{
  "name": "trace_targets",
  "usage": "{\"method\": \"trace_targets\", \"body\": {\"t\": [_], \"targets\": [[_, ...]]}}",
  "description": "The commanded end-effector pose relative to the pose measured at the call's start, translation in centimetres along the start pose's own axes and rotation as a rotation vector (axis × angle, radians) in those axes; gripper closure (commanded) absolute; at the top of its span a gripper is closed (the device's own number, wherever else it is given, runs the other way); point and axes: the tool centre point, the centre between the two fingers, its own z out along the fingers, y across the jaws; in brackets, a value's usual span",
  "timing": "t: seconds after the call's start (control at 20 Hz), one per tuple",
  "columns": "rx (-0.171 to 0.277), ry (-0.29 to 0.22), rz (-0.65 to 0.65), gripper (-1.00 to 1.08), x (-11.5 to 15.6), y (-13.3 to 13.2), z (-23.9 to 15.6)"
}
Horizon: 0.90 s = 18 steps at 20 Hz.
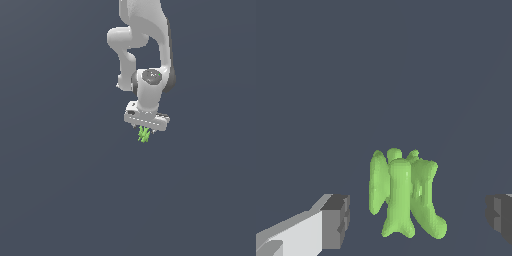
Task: Pick up the object and move it to a goal position.
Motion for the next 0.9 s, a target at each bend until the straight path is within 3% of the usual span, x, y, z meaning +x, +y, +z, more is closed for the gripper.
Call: {"method": "trace_targets", "body": {"t": [0.0, 0.45, 0.85], "targets": [[0.000, 0.002, 0.018, -0.92, -0.6, -0.1, 0.2], [0.000, 0.003, 0.027, -0.92, -1.0, -0.1, 0.6], [0.000, 0.003, 0.030, -0.92, -1.1, 0.0, 3.7]]}}
